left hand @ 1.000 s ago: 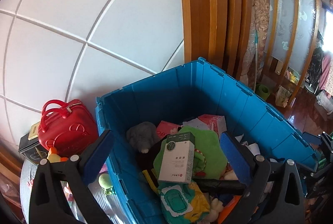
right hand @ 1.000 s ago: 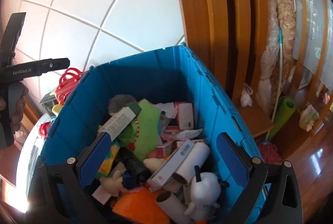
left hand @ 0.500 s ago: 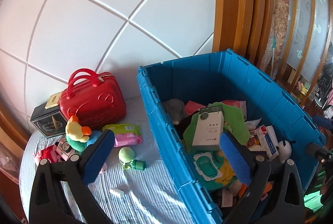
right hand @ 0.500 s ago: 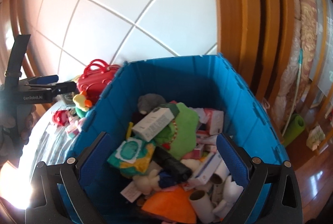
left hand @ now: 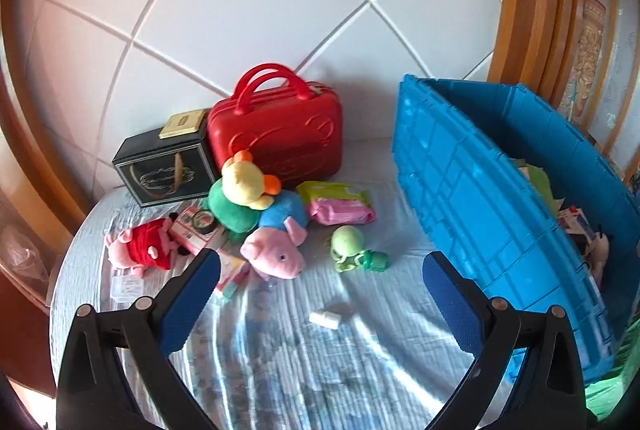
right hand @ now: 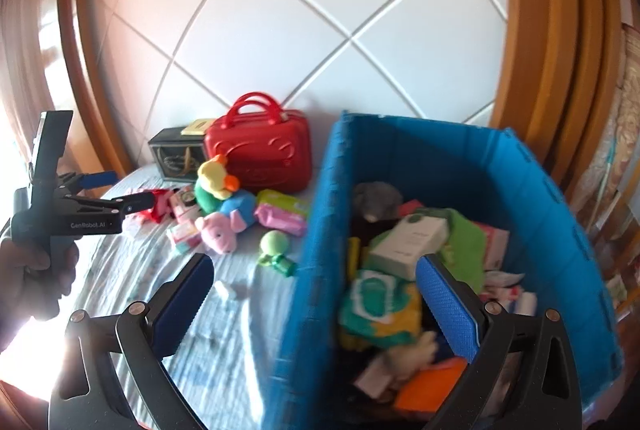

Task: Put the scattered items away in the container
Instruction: 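Move both tools back toward the remaining items on the bed, then grasp the red-dressed pig plush with the left tool while the right tool grasps the blue pig plush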

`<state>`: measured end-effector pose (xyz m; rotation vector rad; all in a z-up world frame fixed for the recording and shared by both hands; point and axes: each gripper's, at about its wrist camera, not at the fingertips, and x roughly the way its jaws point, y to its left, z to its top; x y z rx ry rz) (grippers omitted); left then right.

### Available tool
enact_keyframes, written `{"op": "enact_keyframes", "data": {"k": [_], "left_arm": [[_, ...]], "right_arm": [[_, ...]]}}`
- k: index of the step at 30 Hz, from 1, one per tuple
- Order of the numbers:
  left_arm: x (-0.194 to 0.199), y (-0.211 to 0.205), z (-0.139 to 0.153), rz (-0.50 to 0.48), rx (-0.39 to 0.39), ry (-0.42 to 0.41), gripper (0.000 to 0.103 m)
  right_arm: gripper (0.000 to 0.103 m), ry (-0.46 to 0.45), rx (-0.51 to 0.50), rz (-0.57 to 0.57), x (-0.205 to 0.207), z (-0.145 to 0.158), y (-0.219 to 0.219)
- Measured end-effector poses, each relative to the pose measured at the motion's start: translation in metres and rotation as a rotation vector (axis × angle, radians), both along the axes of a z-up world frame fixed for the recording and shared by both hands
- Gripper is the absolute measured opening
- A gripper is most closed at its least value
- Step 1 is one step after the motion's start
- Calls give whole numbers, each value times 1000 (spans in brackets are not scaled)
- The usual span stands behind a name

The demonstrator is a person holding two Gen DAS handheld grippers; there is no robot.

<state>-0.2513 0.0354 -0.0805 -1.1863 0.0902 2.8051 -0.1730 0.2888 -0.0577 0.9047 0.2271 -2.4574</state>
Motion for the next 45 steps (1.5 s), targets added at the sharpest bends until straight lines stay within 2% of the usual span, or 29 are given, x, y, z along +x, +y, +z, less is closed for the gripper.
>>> {"op": "enact_keyframes", "data": {"k": [8, 11, 16, 21, 25, 32, 38, 41, 43, 45], "left_arm": [[1, -117, -43, 77, -33, -32, 103], [-6, -150, -53, 89, -46, -33, 103], [-24, -200, -72, 96, -59, -19, 103], [-57, -239, -106, 79, -101, -14, 103], [-94, -265, -148, 37, -173, -30, 103], [-164, -297, -226, -58, -297, -104, 103], [-197, -307, -254, -131, -371, -88, 103], [-213, -311, -274, -167, -409, -137, 103], [-222, -310, -291, -175, -466, -174, 103], [-226, -307, -304, -178, -530, -172, 103]], "right_arm": [[103, -55, 32, 66, -1, -57, -119], [103, -92, 23, 66, -11, -78, -153], [103, -97, 50, 61, -28, -110, -208], [103, -114, 83, 34, -49, -147, -253], [103, -144, 124, 20, -70, -178, -284], [103, -175, 216, 6, -90, -222, -315], [103, -206, 231, -23, -117, -252, -336], [103, -224, 223, -40, -137, -267, -347], [103, -237, 223, -61, -152, -278, -354], [103, -250, 225, -77, -166, -288, -360]]}}
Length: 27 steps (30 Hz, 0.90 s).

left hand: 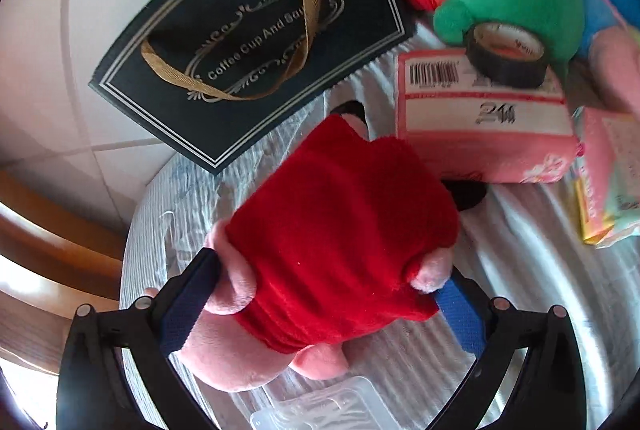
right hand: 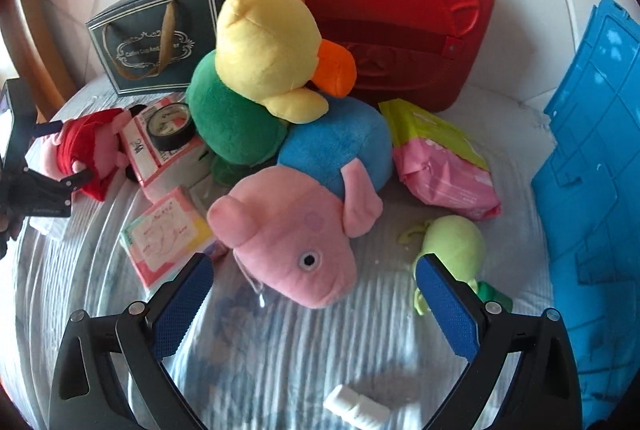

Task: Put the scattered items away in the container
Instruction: 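Grasp the red-dressed pig plush with the left tool while the right tool grasps the blue pig plush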

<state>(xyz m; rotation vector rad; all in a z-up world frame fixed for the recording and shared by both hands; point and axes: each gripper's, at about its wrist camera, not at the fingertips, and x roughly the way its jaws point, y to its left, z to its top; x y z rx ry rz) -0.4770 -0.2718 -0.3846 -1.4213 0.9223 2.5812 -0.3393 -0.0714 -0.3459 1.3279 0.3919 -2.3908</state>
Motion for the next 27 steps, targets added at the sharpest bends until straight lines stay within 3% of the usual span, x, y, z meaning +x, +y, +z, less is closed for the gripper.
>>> {"op": "enact_keyframes", "data": {"k": [6, 15, 17, 23, 27], "left_arm": [[-8, 13, -22, -12, -143, 55, 103], [-12, 10, -21, -9, -116, 78, 103], [-8, 7, -18, -4, -94, 74, 97], [12, 3, -3, 18, -43, 94, 76], [32, 1, 14, 9, -4, 121, 70]], "right_arm": [[103, -78, -13, -46, -38, -26, -14], [103, -159, -41, -116, -70, -50, -36], [102, -164, -24, -100, -68, -52, -40], [69, -134, 32, -41, -53, -41, -40], [63, -116, 45, -22, -40, -32, -37]]}}
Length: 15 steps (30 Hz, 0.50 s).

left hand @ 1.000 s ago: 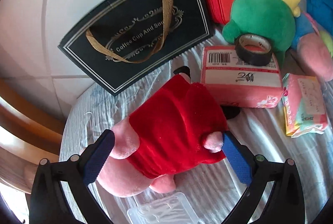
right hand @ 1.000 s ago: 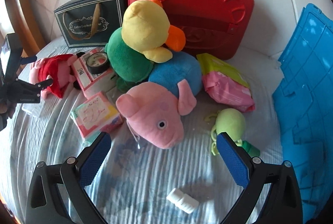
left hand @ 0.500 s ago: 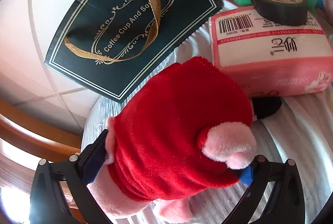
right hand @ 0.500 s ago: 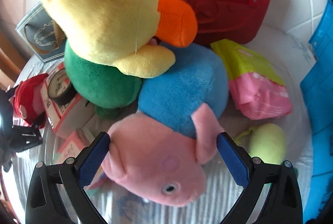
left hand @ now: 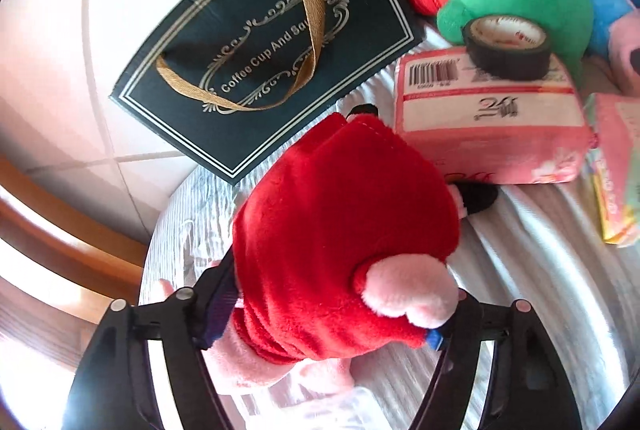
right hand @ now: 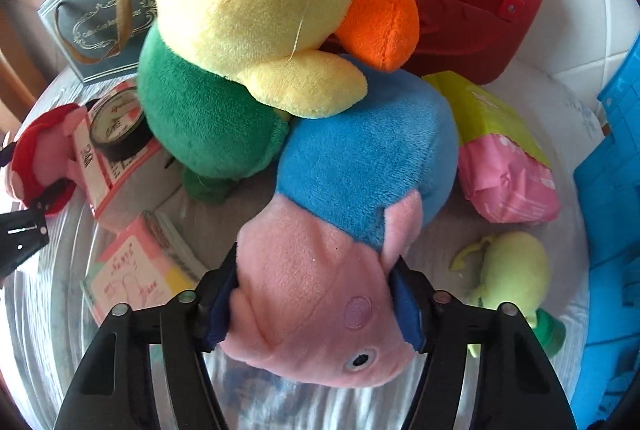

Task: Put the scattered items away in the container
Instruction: 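Grasp the red-dressed pig plush with the left tool while the right tool grasps the blue pig plush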

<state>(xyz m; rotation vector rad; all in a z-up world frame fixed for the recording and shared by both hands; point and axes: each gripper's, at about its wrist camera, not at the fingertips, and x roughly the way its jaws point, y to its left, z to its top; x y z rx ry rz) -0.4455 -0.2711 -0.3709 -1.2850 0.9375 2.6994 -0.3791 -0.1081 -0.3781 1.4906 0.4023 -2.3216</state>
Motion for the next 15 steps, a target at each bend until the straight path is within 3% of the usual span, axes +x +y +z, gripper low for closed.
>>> {"op": "enact_keyframes", "data": {"k": [7, 15], "left_arm": [[48, 2, 33, -10, 54, 70, 68], [102, 39, 75, -28, 60, 106, 68]], "right_arm": [[61, 25, -16, 14, 26, 25, 20], [61, 7, -61, 24, 65, 50, 55]]}}
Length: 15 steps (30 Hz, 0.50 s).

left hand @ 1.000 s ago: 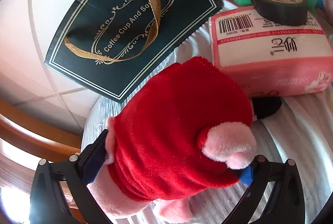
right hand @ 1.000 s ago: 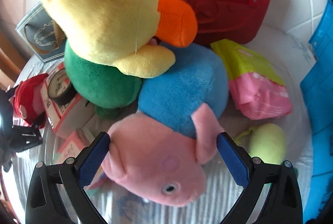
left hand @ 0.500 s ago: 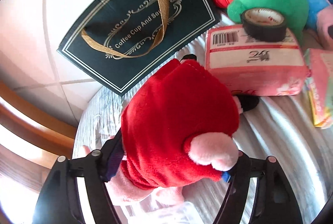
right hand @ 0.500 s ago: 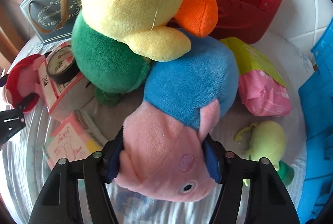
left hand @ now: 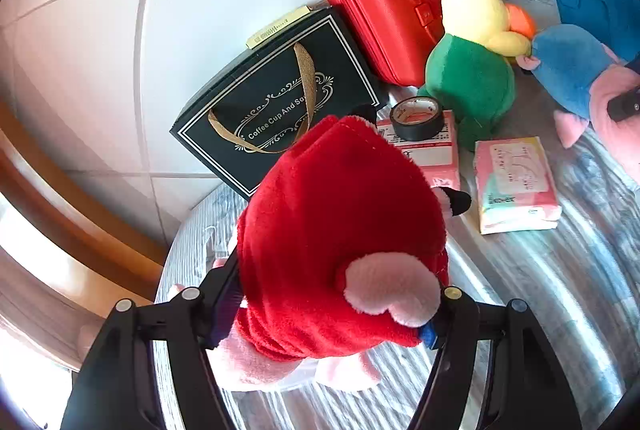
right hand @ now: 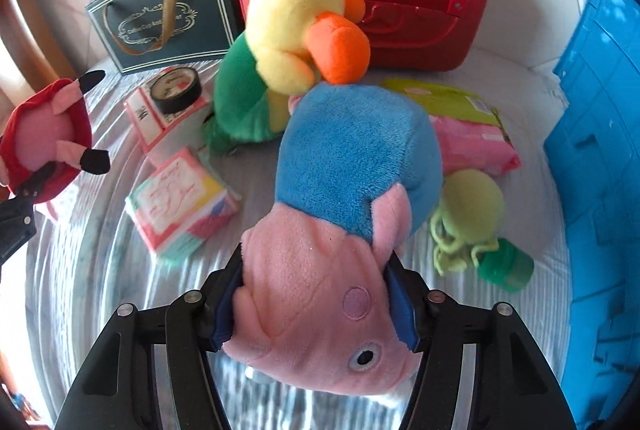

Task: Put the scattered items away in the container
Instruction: 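Grasp the red-dressed pig plush with the left tool while the right tool grasps the blue pig plush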

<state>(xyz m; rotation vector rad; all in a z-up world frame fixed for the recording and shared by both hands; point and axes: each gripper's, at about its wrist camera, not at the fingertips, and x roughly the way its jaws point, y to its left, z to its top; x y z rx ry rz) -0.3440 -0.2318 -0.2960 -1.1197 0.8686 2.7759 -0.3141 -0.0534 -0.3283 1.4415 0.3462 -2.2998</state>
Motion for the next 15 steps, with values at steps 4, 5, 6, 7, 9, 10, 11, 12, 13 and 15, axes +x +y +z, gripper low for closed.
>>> {"op": "enact_keyframes", "data": {"k": [4, 5, 6, 7, 9, 10, 11, 12, 13, 15], "left_arm": [[28, 18, 16, 4, 12, 1, 68], [38, 23, 22, 3, 11, 3, 68], [49, 27, 28, 2, 11, 5, 68], [58, 30, 32, 4, 13, 6, 68], [75, 34, 39, 11, 20, 9, 68], [84, 36, 42, 16, 23, 10, 68], [93, 38, 46, 20, 28, 14, 69], [100, 39, 50, 23, 32, 20, 69], [107, 41, 53, 26, 38, 25, 69], [119, 43, 60, 36, 50, 34, 69]], "right_arm": [[61, -8, -16, 5, 37, 8, 11], [61, -8, -19, 6, 47, 10, 13], [61, -10, -23, 8, 56, 13, 16], [61, -11, -27, 11, 62, 13, 16], [61, -9, -34, 20, 75, 17, 21], [61, -6, -34, 27, 82, 21, 22], [61, -2, -37, 35, 89, 26, 25], [61, 3, -42, 42, 96, 31, 28], [61, 8, -45, 49, 102, 36, 30], [61, 17, -58, 60, 114, 48, 33]]}}
